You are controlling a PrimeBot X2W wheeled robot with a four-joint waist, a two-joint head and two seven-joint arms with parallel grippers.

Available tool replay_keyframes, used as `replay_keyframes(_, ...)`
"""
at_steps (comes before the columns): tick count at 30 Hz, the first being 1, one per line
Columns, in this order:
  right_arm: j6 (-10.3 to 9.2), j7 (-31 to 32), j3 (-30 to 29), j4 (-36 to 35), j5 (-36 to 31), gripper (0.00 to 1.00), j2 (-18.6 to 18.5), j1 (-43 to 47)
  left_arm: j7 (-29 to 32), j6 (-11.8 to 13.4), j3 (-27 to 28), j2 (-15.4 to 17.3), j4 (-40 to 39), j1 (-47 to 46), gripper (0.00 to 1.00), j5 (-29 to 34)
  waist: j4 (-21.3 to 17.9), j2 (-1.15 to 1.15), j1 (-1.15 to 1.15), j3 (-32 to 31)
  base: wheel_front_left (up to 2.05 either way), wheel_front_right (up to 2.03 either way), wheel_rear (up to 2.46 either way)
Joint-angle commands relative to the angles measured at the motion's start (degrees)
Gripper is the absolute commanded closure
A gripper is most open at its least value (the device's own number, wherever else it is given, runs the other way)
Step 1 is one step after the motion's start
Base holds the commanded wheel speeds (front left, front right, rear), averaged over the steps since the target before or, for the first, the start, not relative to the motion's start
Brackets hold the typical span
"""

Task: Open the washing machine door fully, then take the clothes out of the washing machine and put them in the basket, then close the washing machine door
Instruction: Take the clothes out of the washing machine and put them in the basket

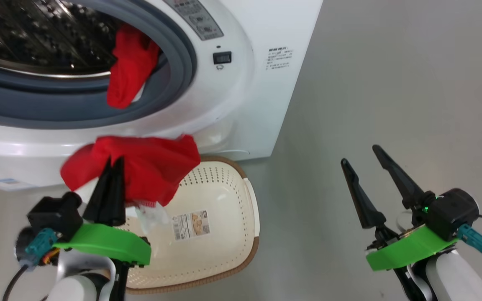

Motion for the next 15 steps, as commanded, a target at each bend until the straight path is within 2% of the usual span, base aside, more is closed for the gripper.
replay_keyframes(1,0.34,-0.37,0.70,-1.64,0.12,0.00,-0.42,-1.38,-0.74,-0.53,1.83,0.88,0.27,-0.70,1.00,-0.56,-0.64,0.00,0.00,2.01,0.00,0.00,0.00)
replay_keyframes(6,0.34,-0.37,0.96,-1.77,0.00,0.00,-0.23,-2.72,-1.88,-2.47,1.17,0.78,11.44,-4.50,1.00,-1.80,-1.04,0.00,0.00,4.95,0.00,0.00,0.00)
replay_keyframes(15,0.34,-0.37,1.19,-1.87,-0.22,0.00,0.21,-4.45,-1.24,-4.67,-0.28,-1.57,31.34,-11.60,1.00,-5.30,-2.09,0.00,0.00,8.81,0.00,0.00,0.00)
